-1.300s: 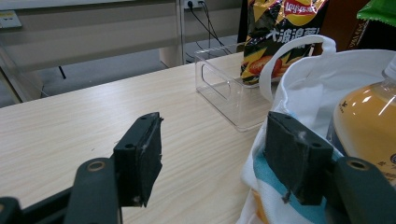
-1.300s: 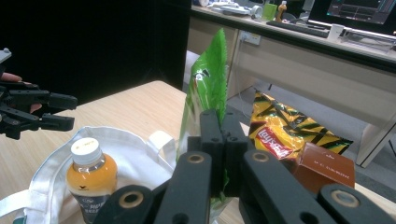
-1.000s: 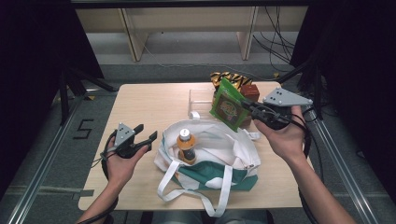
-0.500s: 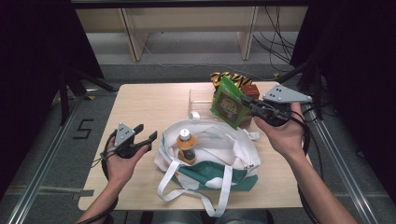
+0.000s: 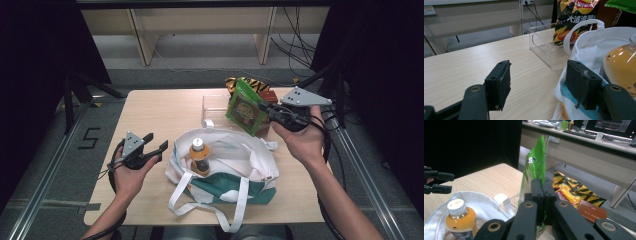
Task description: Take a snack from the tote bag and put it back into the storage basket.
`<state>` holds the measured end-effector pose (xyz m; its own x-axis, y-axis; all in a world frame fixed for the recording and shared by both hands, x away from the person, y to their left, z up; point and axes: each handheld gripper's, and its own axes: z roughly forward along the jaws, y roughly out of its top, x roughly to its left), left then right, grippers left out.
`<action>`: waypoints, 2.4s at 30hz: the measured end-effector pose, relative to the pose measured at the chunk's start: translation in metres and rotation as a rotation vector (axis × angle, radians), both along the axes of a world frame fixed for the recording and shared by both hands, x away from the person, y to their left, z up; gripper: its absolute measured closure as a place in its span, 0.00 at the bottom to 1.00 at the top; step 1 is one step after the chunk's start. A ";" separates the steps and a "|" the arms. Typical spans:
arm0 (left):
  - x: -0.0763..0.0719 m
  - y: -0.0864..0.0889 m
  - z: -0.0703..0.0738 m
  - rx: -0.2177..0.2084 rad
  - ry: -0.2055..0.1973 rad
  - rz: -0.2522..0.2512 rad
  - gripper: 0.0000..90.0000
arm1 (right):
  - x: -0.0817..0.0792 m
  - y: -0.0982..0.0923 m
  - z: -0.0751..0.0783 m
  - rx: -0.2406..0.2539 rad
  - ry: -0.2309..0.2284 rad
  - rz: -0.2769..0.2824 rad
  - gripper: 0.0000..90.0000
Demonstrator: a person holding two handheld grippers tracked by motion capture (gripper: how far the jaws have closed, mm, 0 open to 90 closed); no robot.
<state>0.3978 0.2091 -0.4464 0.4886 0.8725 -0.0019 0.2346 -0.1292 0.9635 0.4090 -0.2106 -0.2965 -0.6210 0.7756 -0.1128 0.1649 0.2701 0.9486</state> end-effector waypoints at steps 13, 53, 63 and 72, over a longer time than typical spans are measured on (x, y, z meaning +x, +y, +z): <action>0.000 0.000 0.000 -0.005 0.003 0.002 0.40 | 0.009 0.001 0.001 -0.008 0.007 0.001 1.00; 0.001 0.001 0.000 -0.006 0.000 0.001 0.40 | 0.043 0.010 0.000 -0.020 -0.023 -0.027 1.00; 0.001 0.001 -0.001 -0.008 0.000 0.001 0.40 | 0.049 0.011 -0.004 -0.017 -0.019 -0.034 1.00; 0.001 0.001 -0.001 -0.011 0.001 0.000 0.40 | 0.053 0.010 -0.005 -0.023 -0.018 -0.038 1.00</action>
